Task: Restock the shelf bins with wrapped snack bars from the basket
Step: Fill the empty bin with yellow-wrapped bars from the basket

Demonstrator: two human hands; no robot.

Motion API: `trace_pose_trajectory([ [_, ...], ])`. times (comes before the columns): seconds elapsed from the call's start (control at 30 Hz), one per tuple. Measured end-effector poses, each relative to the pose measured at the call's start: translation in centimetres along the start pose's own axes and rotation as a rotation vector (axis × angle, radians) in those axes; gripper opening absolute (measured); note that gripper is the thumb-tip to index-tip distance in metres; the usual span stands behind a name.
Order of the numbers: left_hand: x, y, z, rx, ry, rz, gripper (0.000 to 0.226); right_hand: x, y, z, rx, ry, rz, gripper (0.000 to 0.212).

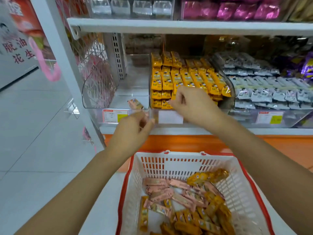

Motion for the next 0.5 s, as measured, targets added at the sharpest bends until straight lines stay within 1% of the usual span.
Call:
trace_pose_trajectory([
  [0.07,-2.2,-0.5,-2.3,-0.014,-0.259,0.17,0.035,-2.7,1.5,-3.8,-0.009,-0.153,-0.037,0.026],
  [0.1,-3.5,-1.1,-3.8,-0.032,-0.406,0.272,0.035,-4.5,2.6,-5.8,-0.042,-0.248,-0.041,0.026],
  [0.17,-6.0,-2.9,-7.1,-0.029,-0.67,0.414,0.027,-8.2,4.8,-9.5,-0.133,-0.5,-0.05,0.023],
  [0.2,-7.0,-4.0,-8.9,0.001,-0.794,0.464,0.029,-10.1,6.0,-11.3,-0.189,-0.64,-0.057,0.024],
  [0.27,-8.7,-6.3,-12.4,0.072,-1.002,0.564,0.048,-14.1,8.7,-14.6,-0.308,-0.899,-0.087,0.033],
  [0.3,-9.4,-7.1,-13.8,0.105,-1.063,0.6,0.054,-16.3,10.2,-16.2,-0.356,-1.009,-0.095,0.034],
  [0.33,-9.9,-7.8,-14.9,0.129,-1.097,0.633,0.061,-18.5,11.5,-17.6,-0.389,-1.099,-0.098,0.03],
  [0.37,-10.3,-8.2,-15.6,0.152,-1.117,0.657,0.069,-20.7,12.6,-18.8,-0.41,-1.162,-0.094,0.023],
  [0.4,-10.8,-8.6,-16.2,0.165,-1.133,0.674,0.076,-22.8,13.6,-20.0,-0.426,-1.209,-0.092,0.025],
  [0.43,-11.0,-8.6,-16.4,0.168,-1.145,0.684,0.079,-24.7,14.5,-21.1,-0.445,-1.254,-0.113,0.03],
  [0.5,-11.0,-8.5,-16.0,0.151,-1.138,0.692,0.075,-27.5,15.4,-22.7,-0.485,-1.323,-0.147,0.03],
])
Point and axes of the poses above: each hand's wrist, its own z-axis towards the middle knuckle, its own x-axis out of the back of the hand, y = z × x, the point moved 6 cm from there along z, towards the middle knuckle, and after that the axes turned 12 degrees about z, right-handed, at the moved point
